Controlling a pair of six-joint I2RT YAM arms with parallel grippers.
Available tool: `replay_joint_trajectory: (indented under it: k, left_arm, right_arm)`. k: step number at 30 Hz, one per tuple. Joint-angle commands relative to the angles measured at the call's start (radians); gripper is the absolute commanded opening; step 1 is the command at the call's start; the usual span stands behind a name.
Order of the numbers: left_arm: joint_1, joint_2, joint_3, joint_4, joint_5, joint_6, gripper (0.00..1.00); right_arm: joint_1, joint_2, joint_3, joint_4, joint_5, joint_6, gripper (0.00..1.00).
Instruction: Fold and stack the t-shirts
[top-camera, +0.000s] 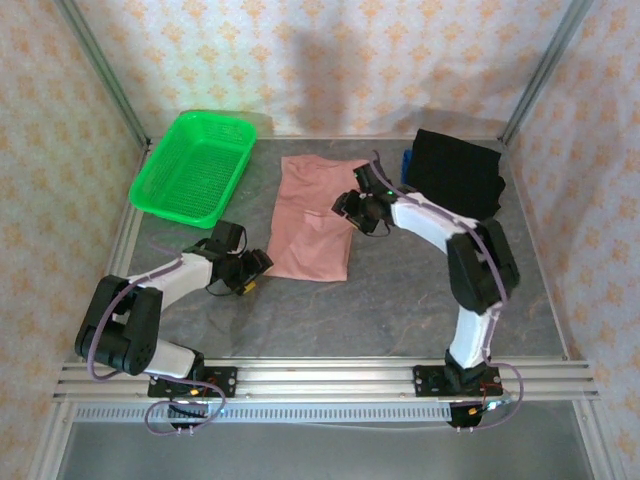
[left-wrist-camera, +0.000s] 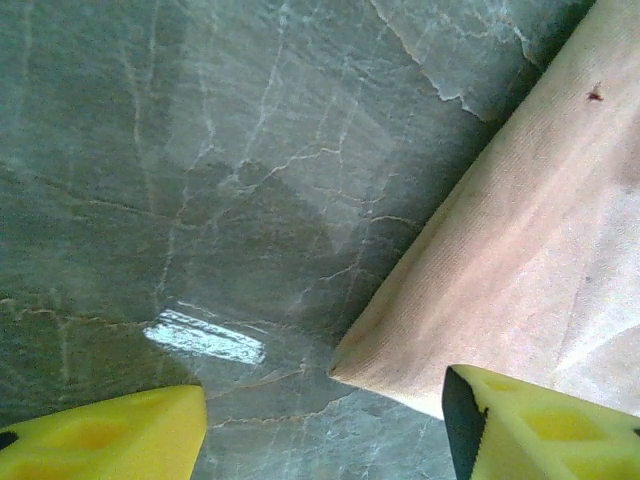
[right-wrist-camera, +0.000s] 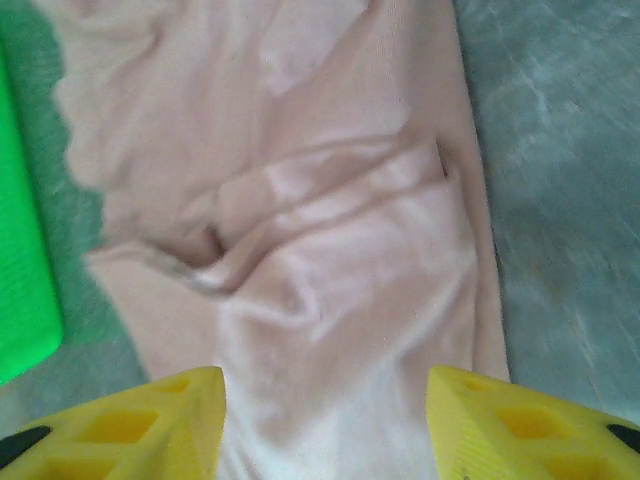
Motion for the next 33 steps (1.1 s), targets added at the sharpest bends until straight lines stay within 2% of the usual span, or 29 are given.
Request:
replay_joint_trajectory:
  k: [1,4,8,13,19,24,33]
  left_arm:
    - [-0.006,0.068,-0.011,0.178,0.03,-0.047,0.66]
    - [-0.006,0.101,-0.015,0.249,0.048,-0.071,0.64]
    - [-0.008,0.133,-0.015,0.324,0.069,-0.104,0.63]
    - [-0.031,0.159,0.026,0.353,0.079,-0.115,0.6]
    - [-0.068,0.227,0.08,0.376,0.082,-0.145,0.58]
    - [-0.104,0.293,0.172,0.357,0.085,-0.146,0.53]
    - [-0.149,0.387,0.299,0.284,0.074,-0.138,0.33]
  right_arm:
    - [0.028,-0.157,-0.174,0.004,-0.061,0.025,0.56]
    - [0.069,-0.225,-0.318,0.103,-0.097,0.07,0.58]
    - [0.125,-0.22,-0.453,0.263,-0.132,0.143,0.59]
    - [0.167,-0.158,-0.472,0.333,-0.126,0.174,0.58]
    - [0.17,-0.062,-0.424,0.305,-0.116,0.175,0.58]
    - [0.17,-0.018,-0.39,0.267,-0.071,0.176,0.48]
    - [0.17,0.017,-0.354,0.253,-0.041,0.175,0.16]
